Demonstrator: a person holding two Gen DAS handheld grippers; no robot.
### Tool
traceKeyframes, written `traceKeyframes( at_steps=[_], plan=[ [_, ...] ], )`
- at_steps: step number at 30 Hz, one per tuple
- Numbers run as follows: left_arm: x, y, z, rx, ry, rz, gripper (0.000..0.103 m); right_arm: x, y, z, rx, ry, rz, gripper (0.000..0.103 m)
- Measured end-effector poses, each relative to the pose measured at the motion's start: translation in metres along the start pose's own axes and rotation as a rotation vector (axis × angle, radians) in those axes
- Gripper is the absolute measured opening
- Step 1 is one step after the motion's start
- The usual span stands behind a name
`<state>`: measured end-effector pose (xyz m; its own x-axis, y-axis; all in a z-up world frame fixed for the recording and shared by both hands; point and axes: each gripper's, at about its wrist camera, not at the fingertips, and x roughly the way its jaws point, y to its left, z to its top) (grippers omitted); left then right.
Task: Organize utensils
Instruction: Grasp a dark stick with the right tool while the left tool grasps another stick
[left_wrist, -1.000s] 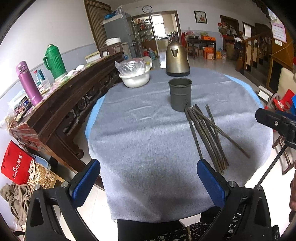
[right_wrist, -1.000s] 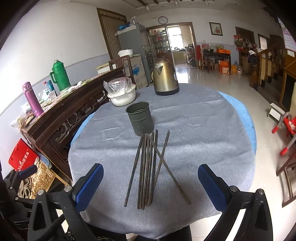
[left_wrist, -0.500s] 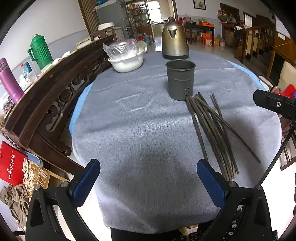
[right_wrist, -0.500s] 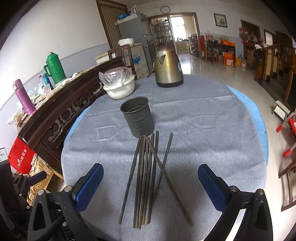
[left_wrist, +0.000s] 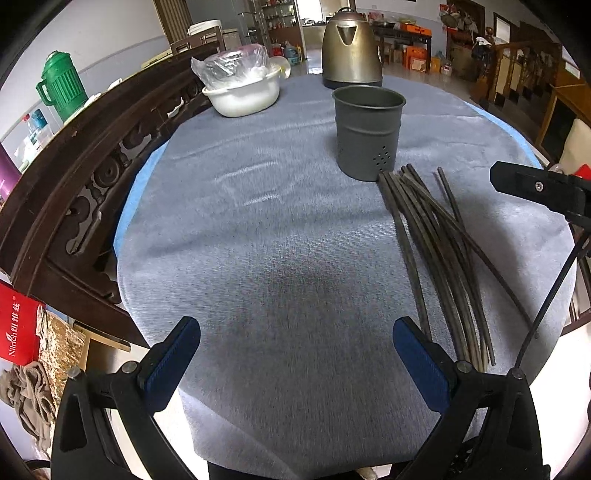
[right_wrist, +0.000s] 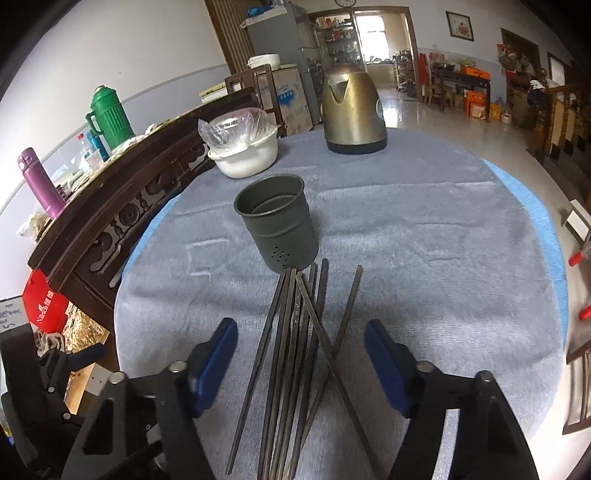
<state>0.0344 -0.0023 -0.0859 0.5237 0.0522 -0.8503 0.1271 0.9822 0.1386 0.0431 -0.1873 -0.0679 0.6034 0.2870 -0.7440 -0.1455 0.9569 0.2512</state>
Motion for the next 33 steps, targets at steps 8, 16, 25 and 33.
traceKeyframes(
  at_steps=[8,16,25,33],
  plan=[
    [0.013,0.000,0.002,-0.004,0.030,-0.016,0.103,0.020,0.007,0.005,-0.033,0.028,0.040,0.053],
    [0.028,0.007,0.006,-0.024,0.053,-0.027,0.103,0.056,0.012,0.016,-0.052,0.106,0.082,0.049],
    [0.048,0.015,0.011,-0.040,0.089,-0.044,0.103,0.097,0.023,0.031,-0.099,0.176,0.055,0.044],
    [0.062,0.020,0.019,-0.040,0.105,-0.065,0.103,0.123,0.017,0.034,-0.084,0.240,0.009,0.022]
  ],
)
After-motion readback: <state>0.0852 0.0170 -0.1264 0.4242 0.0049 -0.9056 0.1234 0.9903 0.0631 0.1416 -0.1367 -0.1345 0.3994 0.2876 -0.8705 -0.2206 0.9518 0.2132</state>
